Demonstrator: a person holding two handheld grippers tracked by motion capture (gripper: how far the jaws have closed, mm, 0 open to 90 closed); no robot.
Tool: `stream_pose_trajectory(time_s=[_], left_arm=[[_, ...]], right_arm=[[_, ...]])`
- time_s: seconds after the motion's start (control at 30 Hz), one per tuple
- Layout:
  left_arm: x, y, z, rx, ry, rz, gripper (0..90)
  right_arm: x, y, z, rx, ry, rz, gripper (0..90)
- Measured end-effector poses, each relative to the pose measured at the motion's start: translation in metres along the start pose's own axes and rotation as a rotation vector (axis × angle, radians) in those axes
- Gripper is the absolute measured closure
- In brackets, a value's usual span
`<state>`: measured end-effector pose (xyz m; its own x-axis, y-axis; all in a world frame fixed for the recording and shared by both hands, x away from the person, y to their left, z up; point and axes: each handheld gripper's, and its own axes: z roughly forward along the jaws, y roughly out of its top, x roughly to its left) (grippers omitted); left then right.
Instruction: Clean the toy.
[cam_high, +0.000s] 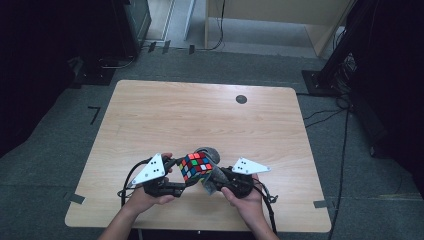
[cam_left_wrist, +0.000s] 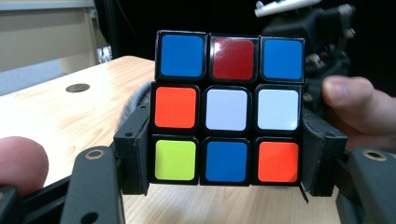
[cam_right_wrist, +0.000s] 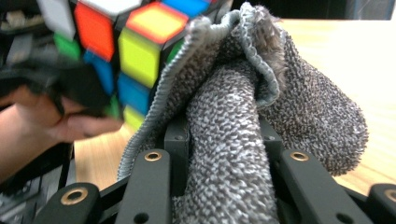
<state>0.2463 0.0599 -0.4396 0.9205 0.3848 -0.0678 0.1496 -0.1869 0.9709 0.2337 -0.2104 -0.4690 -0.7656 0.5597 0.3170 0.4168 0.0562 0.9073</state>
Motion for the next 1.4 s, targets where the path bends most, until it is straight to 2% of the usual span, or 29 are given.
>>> stream_pose_trajectory(time_s=[0.1,0.17,0.23,0.33,0.4,0.47,0.63,0.73,0.8,0.9,0.97,1.07,1.13,1.27,1.4], left_arm=[[0.004,0.000,-0.003,-0.015,0.025,-0.018,34.0],[0.005,0.000,-0.004,-0.009,0.024,-0.018,34.0],[0.005,-0.001,-0.003,0.002,0.022,-0.013,34.0],[0.001,-0.001,0.000,0.008,-0.007,-0.006,34.0],[-0.002,0.000,0.003,0.010,-0.018,0.004,34.0],[-0.003,0.001,0.003,0.007,-0.013,0.006,34.0],[0.003,0.002,-0.003,-0.014,0.024,-0.016,34.0],[0.006,0.000,-0.004,-0.017,0.022,-0.023,34.0],[0.005,0.001,-0.004,-0.007,0.017,-0.017,34.0],[0.002,0.000,-0.001,0.005,-0.004,-0.011,34.0],[-0.002,0.001,0.002,0.004,-0.020,-0.006,34.0],[-0.007,0.003,0.003,-0.003,-0.032,0.006,34.0],[-0.006,0.004,0.002,-0.007,-0.024,0.005,34.0],[0.001,0.004,-0.003,-0.021,-0.003,-0.024,34.0],[0.005,0.003,-0.004,-0.012,0.005,-0.037,34.1]], right_arm=[[0.002,-0.001,0.003,0.027,0.013,-0.018,67.5],[0.002,0.002,0.001,0.019,0.017,-0.022,67.4],[0.002,0.005,-0.004,-0.010,0.005,-0.025,67.3],[-0.001,0.009,-0.013,-0.071,-0.016,-0.011,67.4],[-0.001,0.009,-0.014,-0.082,-0.028,-0.005,67.4],[-0.001,0.006,-0.010,-0.065,-0.026,0.000,67.3],[0.003,-0.003,0.006,0.037,0.019,-0.003,66.8],[0.007,-0.001,0.006,0.047,0.011,-0.040,66.6],[0.006,0.003,0.001,0.020,-0.004,-0.049,66.6],[0.000,0.010,-0.012,-0.068,-0.012,-0.009,66.8],[-0.003,0.011,-0.016,-0.092,-0.019,0.003,66.9],[-0.001,0.007,-0.010,-0.064,-0.019,0.006,66.9],[0.001,0.002,-0.004,-0.039,-0.017,0.005,67.0],[0.005,-0.001,0.003,0.004,0.011,0.000,66.9],[0.006,0.003,-0.002,-0.017,0.002,-0.023,67.0]])
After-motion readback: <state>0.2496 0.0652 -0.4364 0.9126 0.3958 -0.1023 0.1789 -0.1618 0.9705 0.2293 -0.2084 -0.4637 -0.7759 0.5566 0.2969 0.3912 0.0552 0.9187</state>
